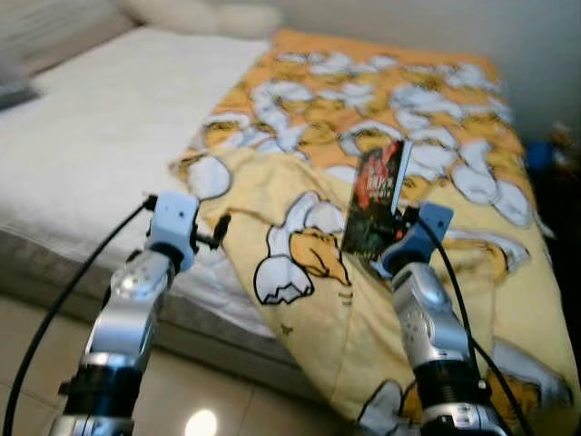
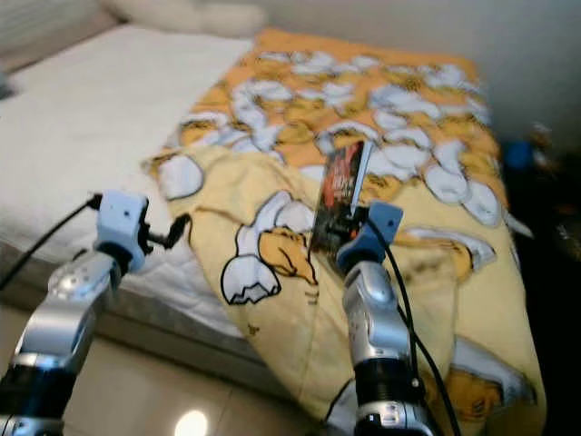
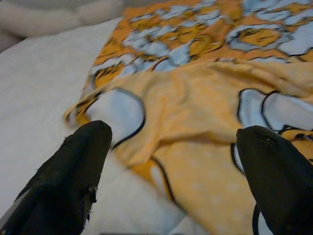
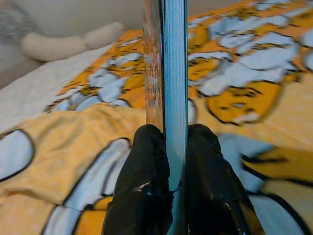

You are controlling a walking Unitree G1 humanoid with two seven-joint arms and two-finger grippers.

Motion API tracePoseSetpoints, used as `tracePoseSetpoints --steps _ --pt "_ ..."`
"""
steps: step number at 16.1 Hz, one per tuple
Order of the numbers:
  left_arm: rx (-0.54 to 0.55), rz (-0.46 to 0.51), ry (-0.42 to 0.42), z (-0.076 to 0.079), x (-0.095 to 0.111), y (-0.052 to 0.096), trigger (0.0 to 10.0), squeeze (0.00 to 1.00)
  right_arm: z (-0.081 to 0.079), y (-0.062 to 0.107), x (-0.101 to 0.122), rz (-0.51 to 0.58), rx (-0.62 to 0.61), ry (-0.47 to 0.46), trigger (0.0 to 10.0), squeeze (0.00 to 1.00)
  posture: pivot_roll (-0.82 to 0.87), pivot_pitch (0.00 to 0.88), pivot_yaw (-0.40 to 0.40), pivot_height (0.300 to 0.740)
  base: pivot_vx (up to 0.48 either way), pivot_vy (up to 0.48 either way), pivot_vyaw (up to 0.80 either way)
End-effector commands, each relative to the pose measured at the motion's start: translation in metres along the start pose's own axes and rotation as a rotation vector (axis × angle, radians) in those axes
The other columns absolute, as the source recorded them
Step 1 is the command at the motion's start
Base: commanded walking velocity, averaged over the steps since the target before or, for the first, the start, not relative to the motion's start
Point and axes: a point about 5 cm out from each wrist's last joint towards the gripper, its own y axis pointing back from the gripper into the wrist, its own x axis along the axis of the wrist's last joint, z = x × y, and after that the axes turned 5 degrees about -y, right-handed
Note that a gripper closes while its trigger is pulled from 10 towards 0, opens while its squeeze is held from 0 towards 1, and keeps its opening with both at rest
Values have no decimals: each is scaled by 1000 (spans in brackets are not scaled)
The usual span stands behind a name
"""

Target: Clean up the room

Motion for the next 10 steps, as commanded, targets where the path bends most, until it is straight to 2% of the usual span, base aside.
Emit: tracePoseSetpoints --steps 1,7,10 --pt "-15 11 -10 4 5 -3 10000 0 9 -1 9 44 -37 56 10000 0 45 0 13 740 0 277 -788" --pt "-3 3 2 2 3 -3 10000 0 7 -3 10 22 -14 -5 10000 0 36 0 6 740 0 277 -790" --pt "8 -2 11 0 3 -3 10000 0 5 -4 8 7 -24 18 10000 0 38 0 3 740 0 281 -773"
